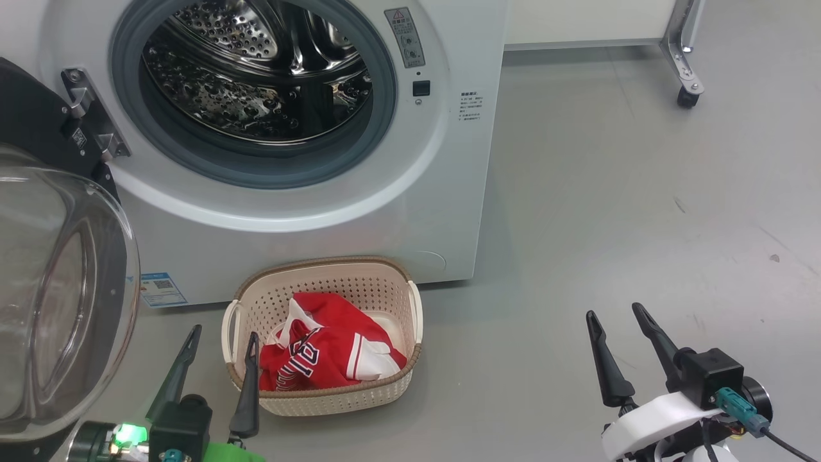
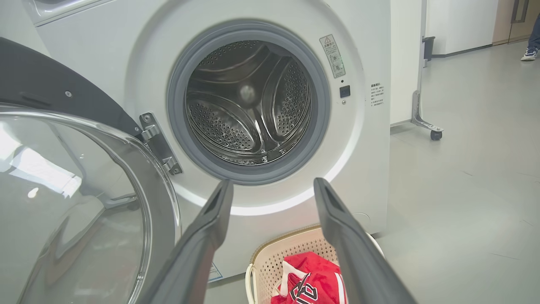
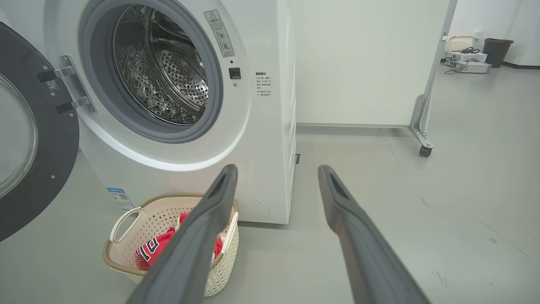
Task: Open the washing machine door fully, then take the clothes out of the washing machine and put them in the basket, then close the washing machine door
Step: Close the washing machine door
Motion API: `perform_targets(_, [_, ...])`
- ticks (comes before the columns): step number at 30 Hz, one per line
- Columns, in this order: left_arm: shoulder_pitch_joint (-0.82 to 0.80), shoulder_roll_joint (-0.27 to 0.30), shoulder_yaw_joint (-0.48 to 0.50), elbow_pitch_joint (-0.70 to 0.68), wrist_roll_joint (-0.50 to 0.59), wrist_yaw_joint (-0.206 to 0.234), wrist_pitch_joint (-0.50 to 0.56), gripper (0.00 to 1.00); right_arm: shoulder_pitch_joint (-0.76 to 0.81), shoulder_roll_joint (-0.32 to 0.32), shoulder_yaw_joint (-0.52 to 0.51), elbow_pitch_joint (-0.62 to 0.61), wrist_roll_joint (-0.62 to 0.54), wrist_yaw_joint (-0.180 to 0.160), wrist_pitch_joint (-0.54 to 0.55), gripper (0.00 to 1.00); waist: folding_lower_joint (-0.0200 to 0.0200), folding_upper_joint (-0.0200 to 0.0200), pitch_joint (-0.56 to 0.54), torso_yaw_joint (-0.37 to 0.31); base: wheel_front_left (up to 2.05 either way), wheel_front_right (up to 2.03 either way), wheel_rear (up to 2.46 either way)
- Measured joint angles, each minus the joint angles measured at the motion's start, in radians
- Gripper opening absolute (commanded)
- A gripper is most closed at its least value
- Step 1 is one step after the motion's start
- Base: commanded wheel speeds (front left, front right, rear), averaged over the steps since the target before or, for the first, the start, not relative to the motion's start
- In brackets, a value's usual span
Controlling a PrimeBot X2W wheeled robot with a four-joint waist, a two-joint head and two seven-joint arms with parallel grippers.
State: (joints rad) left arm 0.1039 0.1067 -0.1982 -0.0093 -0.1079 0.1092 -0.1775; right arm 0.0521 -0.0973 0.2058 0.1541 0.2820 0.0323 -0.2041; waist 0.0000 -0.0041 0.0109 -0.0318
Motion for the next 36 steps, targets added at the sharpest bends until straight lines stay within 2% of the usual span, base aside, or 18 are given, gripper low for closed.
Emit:
perform_targets(21, [0.002,0.000,0.001,-0.012,-0.002,0.000,0.000,1.00,0.002,-0.008,-0.008,-0.007,0.000,-0.009,0.001,1.00,0.0000,0.0000,0.002,0.024,-0.20,0.20,0.00])
perform_targets(36, [0.001,-0.001,-0.004,-0.021,-0.002,0.000,0.000,1.00,0.013,-0.029,-0.022,-0.028,0.000,-0.017,0.001,1.00,0.0000,0.0000,0.011,0.095,0.00,0.00,0.00])
